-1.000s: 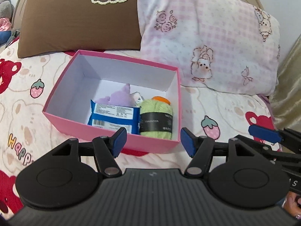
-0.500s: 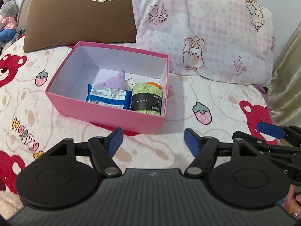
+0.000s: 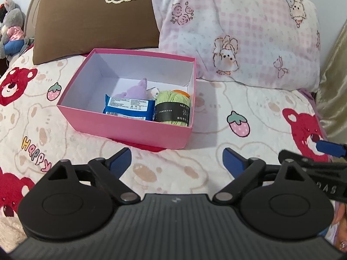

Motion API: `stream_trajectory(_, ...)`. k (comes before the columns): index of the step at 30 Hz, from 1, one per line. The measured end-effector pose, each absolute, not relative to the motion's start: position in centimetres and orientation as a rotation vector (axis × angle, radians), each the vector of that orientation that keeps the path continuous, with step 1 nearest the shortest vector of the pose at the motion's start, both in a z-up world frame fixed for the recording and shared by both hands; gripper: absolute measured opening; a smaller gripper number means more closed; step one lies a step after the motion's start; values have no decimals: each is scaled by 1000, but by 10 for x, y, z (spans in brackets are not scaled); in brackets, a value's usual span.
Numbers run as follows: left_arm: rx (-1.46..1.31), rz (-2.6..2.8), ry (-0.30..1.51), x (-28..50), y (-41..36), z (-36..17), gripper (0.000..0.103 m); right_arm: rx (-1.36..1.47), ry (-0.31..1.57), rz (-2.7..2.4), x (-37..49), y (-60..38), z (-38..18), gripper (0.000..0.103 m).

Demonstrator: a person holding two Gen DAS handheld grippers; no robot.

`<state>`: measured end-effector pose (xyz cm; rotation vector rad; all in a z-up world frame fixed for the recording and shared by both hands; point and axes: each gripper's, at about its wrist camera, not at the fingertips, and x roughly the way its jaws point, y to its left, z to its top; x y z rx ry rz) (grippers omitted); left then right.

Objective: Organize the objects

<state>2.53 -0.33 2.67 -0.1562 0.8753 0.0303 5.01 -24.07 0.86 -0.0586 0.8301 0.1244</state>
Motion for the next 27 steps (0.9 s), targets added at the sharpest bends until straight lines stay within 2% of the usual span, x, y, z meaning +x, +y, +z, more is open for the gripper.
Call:
stream_trajectory(6, -122, 42, 888, 26, -6, 20, 101, -51, 835, 127, 50, -244, 9, 93)
stream_trajectory(13, -106, 36, 978, 34, -5, 10, 102, -62, 837, 129, 49, -240, 9, 93)
stream_trajectory(27, -109, 15, 964, 27, -7, 22, 102, -80, 873, 109, 49, -235, 9, 93)
